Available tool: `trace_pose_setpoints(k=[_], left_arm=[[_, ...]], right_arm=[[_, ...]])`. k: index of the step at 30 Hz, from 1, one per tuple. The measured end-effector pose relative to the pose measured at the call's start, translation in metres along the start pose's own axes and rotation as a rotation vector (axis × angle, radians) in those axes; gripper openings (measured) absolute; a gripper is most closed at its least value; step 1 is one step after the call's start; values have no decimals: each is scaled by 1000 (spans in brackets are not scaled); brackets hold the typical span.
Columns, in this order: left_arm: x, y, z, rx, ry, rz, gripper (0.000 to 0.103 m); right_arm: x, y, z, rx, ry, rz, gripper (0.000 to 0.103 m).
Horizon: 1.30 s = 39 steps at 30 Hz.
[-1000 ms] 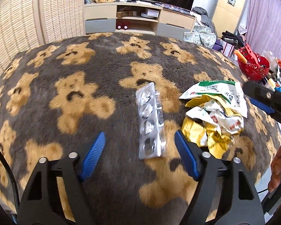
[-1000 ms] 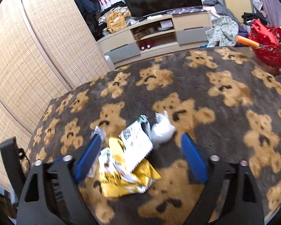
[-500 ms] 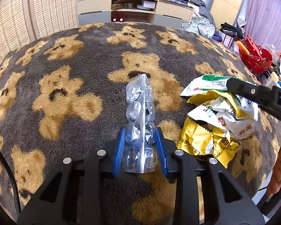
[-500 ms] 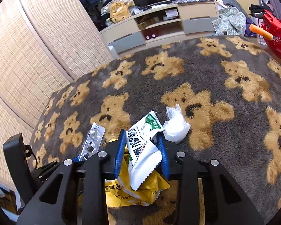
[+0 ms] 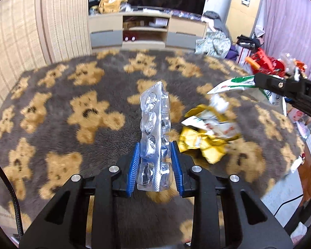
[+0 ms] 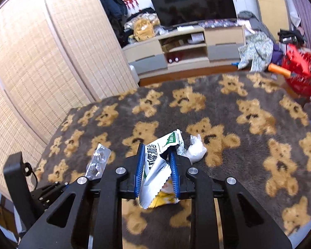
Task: Collect trash
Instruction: 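Carry the blister pack and wrapper down over the metal bin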
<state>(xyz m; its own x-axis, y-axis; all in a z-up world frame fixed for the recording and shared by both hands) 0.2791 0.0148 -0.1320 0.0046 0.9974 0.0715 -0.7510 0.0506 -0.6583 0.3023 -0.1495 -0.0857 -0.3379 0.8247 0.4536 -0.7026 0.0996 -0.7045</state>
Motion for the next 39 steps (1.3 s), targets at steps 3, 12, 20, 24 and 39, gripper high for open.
trace_pose_setpoints(k=[3,12,20,24,39], left_arm=[[-2,1,32,-27,14,13,30],[-25,47,118,-81,96,9,30],[-51,120,141,-37,154,-14,30],[-63,156,136,4,167,-34,30],[-100,256,66,206,206,-67,30]], right_arm=[[18,3,31,-24,7,25,23],[54,51,123,-71,26,75,22],[40,137,157,-14,40,38,22],[20,175,161,33,66,0,22],[-44,269,123,196,128,-122,22]])
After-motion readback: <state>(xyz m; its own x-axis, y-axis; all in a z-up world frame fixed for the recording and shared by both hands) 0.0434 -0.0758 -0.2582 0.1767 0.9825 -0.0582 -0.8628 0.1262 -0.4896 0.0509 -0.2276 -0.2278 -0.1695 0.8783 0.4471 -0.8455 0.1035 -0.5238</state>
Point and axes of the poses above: each gripper's, at about its wrist camera, not at the fingertips, and z roughly against the way its jaws point, x to its left, y to its underside, the point moved 7 cm from there along -z, roughly the way its jaws point, and after that the axes turned 13 degrees about -y, right-handed, at the moved point
